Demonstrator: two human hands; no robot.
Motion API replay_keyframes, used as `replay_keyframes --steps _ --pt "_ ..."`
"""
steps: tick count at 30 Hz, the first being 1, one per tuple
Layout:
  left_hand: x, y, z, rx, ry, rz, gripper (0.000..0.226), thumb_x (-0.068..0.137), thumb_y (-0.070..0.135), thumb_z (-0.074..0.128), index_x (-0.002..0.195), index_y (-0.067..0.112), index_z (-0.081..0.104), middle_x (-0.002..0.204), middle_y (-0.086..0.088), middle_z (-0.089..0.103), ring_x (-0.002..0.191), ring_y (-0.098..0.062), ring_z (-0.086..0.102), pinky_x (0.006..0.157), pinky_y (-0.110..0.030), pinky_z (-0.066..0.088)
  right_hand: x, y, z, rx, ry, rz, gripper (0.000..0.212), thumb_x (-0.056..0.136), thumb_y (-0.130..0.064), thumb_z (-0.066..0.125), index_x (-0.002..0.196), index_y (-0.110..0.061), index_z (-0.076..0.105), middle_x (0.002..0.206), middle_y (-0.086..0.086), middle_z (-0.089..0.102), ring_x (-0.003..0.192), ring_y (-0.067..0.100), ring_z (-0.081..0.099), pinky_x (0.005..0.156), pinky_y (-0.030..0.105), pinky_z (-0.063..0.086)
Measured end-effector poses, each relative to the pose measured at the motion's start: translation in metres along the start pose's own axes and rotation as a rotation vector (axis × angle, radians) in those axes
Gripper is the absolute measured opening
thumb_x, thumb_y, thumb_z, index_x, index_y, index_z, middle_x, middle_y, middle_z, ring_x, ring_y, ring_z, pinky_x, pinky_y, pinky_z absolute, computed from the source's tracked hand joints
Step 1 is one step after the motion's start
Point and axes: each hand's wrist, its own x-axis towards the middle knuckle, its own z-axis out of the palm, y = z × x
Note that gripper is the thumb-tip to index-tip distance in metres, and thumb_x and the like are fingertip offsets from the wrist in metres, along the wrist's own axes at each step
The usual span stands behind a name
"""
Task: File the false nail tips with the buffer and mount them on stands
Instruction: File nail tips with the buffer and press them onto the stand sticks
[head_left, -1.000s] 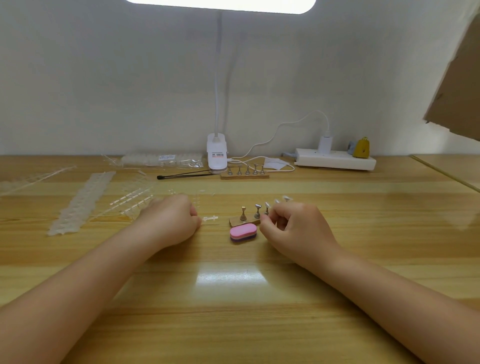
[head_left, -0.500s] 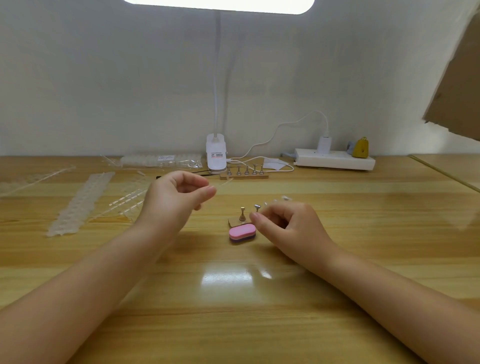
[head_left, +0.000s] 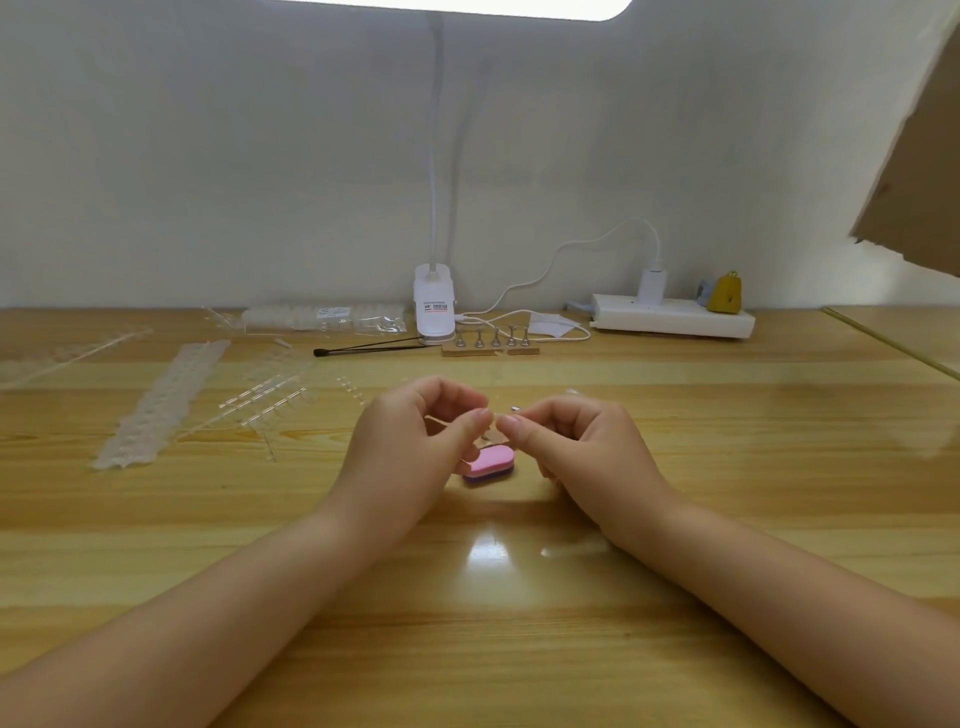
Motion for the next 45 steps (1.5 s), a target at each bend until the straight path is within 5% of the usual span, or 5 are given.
replay_keyframes --steps 6,20,31,41,45 --pt "-0.005 -0.004 -0.005 0.770 0.017 0.714 0.012 0.078 -0.001 0.073 0.082 0.009 0.068 0.071 -0.003 0.060 0.062 -0.024 0.055 0.051 -0.038 0.047 -0.002 -0.003 0.002 -0.030 0.007 0.015 0.017 0.086 -0.020 0.071 0.077 -0.005 0.072 0.055 0.003 0.048 0.054 0.009 0.041 0.062 0.022 0.041" --pt "0.024 -0.022 -0.030 1.044 0.045 -0.088 0.026 0.095 0.030 0.047 0.116 0.023 0.060 0.117 -0.001 0.061 0.111 -0.026 0.051 0.091 -0.035 0.044 0.002 -0.001 -0.001 -0.067 0.049 0.040 0.009 0.080 -0.022 0.077 0.072 -0.017 0.076 0.051 -0.005 0.051 0.050 0.004 0.042 0.056 0.007 0.038" --pt "0.001 -0.010 -0.005 0.891 -0.312 0.384 0.021 0.093 0.036 0.055 0.107 0.023 0.063 0.111 0.005 0.054 0.100 -0.016 0.053 0.082 -0.033 0.046 0.004 0.002 -0.005 -0.022 0.086 0.070 0.016 0.086 -0.027 0.069 0.080 -0.012 0.072 0.048 -0.014 0.055 0.046 -0.002 0.047 0.049 0.012 0.037" --pt "0.006 -0.007 -0.017 0.679 0.080 0.641 0.037 0.078 0.000 0.068 0.114 0.002 0.064 0.093 -0.011 0.061 0.080 -0.028 0.061 0.071 -0.037 0.051 0.006 -0.006 -0.003 0.341 0.053 0.298 0.020 0.095 -0.014 0.056 0.078 -0.006 0.062 0.053 0.002 0.037 0.044 0.010 0.030 0.039 0.020 0.025" --pt "-0.003 -0.002 -0.003 0.716 0.079 0.994 0.031 0.088 0.007 0.061 0.114 0.023 0.056 0.093 -0.006 0.064 0.078 -0.024 0.060 0.072 -0.040 0.048 0.007 -0.007 -0.001 0.554 -0.134 0.353 0.017 0.093 -0.003 0.051 0.077 -0.004 0.056 0.052 0.000 0.034 0.041 0.006 0.028 0.035 0.015 0.024"
